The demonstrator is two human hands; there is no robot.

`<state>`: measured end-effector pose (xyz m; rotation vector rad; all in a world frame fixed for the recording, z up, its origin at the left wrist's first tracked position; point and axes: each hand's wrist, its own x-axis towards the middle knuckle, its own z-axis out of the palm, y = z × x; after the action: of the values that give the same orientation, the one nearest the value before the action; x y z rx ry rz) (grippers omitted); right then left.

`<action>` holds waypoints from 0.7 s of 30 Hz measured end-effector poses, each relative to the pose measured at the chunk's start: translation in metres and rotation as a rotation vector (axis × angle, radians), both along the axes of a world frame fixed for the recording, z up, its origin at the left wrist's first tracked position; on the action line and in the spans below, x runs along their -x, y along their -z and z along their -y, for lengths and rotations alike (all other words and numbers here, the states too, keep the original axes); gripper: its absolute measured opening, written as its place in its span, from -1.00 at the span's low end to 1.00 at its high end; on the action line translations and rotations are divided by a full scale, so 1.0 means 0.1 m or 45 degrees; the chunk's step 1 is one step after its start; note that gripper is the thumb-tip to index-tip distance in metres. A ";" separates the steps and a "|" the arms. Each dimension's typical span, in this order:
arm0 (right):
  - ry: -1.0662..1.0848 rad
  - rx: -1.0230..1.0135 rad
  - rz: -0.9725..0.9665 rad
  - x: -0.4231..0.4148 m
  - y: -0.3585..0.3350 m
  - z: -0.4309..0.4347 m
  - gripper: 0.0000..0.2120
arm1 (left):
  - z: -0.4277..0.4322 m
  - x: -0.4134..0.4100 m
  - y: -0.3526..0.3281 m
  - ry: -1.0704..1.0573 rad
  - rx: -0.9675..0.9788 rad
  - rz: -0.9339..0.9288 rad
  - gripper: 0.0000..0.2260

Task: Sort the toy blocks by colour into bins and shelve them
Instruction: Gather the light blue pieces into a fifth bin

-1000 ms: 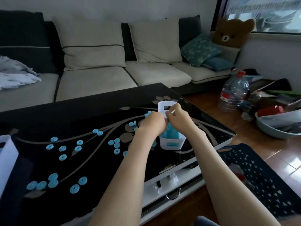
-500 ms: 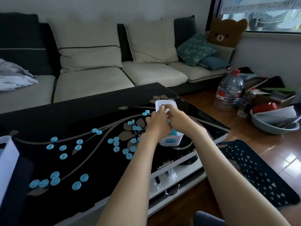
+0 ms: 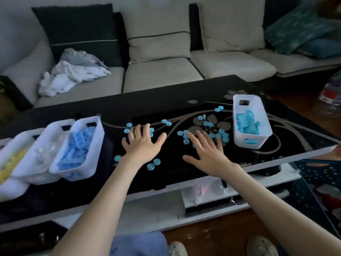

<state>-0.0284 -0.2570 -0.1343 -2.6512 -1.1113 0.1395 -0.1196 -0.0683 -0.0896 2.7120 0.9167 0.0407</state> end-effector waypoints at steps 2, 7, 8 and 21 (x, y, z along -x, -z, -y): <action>0.047 0.057 0.077 -0.05 0.07 -0.03 -0.28 | -0.04 0.19 0.12 0.107 0.014 -0.182 -0.19; 0.042 0.212 0.139 -0.11 0.08 -0.24 -0.42 | -0.01 0.42 0.47 0.223 -0.096 -0.218 -0.17; 0.030 0.239 0.165 -0.13 0.07 -0.27 -0.44 | 0.00 0.38 0.49 0.228 -0.114 -0.173 -0.22; -0.067 0.073 0.308 -0.27 0.02 -0.48 -0.68 | 0.06 -0.03 0.55 0.379 -0.327 0.217 -0.75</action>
<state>-0.0017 -0.2088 -0.1367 -2.7460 -1.2681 -0.1463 -0.1166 -0.0745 -0.1443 2.9930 0.4821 0.3455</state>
